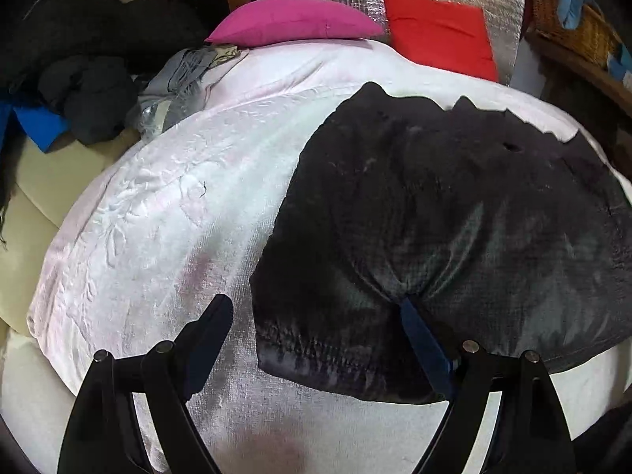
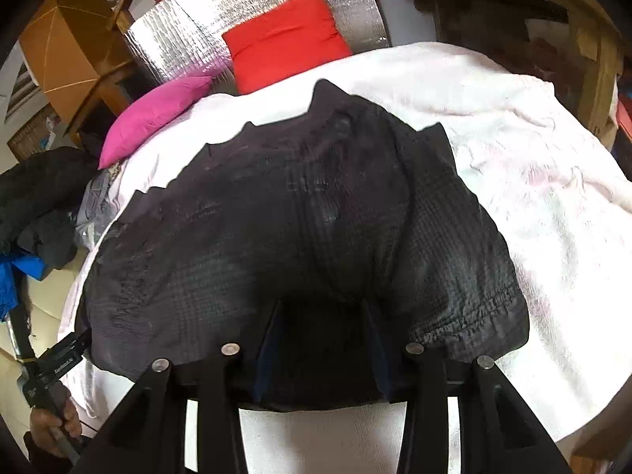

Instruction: Fold large clothes

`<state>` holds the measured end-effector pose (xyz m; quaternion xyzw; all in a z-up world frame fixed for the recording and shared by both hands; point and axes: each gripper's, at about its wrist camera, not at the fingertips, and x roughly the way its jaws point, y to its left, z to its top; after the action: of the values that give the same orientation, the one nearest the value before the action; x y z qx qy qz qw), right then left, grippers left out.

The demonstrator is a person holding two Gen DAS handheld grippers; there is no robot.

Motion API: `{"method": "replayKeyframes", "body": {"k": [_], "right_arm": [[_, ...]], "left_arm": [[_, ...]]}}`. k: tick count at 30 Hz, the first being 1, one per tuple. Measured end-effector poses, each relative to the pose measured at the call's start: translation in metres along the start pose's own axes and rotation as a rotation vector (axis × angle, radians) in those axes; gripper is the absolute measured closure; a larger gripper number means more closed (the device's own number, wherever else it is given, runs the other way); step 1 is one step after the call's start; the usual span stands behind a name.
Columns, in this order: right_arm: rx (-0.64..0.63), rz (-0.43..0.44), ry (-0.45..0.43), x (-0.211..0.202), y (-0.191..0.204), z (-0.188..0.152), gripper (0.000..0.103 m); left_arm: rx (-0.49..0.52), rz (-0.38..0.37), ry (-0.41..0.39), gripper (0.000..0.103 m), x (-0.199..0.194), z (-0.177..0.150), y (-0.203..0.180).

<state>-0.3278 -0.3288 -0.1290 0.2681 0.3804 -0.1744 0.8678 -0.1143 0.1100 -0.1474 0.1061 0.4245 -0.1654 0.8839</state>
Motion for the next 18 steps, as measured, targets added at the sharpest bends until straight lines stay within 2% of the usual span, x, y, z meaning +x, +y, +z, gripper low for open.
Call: {"method": "replayKeyframes", "body": {"k": [5,7,10,14,16,18], "right_arm": [[0.062,0.095,-0.043,-0.028,-0.017,-0.008,0.056],[0.086,0.108,-0.064,-0.037,-0.028,-0.009,0.05],[0.13,0.134,-0.051,-0.042,-0.045,-0.011,0.05],[0.198,0.101,0.008,-0.032,-0.061,-0.016,0.05],[0.236,0.096,0.056,-0.018,-0.066,-0.017,0.05],[0.26,0.094,0.076,-0.006,-0.067,-0.016,0.05]], "left_arm": [[-0.084,-0.069,-0.046,0.016,-0.016,0.0,0.02],[-0.112,-0.089,-0.071,0.016,-0.023,-0.002,0.028],[-0.166,-0.093,-0.084,0.016,-0.028,-0.004,0.041],[-0.221,-0.076,-0.014,0.016,-0.013,-0.01,0.05],[-0.188,-0.063,0.054,0.016,0.004,-0.012,0.043],[-0.167,-0.049,0.056,0.016,0.008,-0.013,0.038]]}}
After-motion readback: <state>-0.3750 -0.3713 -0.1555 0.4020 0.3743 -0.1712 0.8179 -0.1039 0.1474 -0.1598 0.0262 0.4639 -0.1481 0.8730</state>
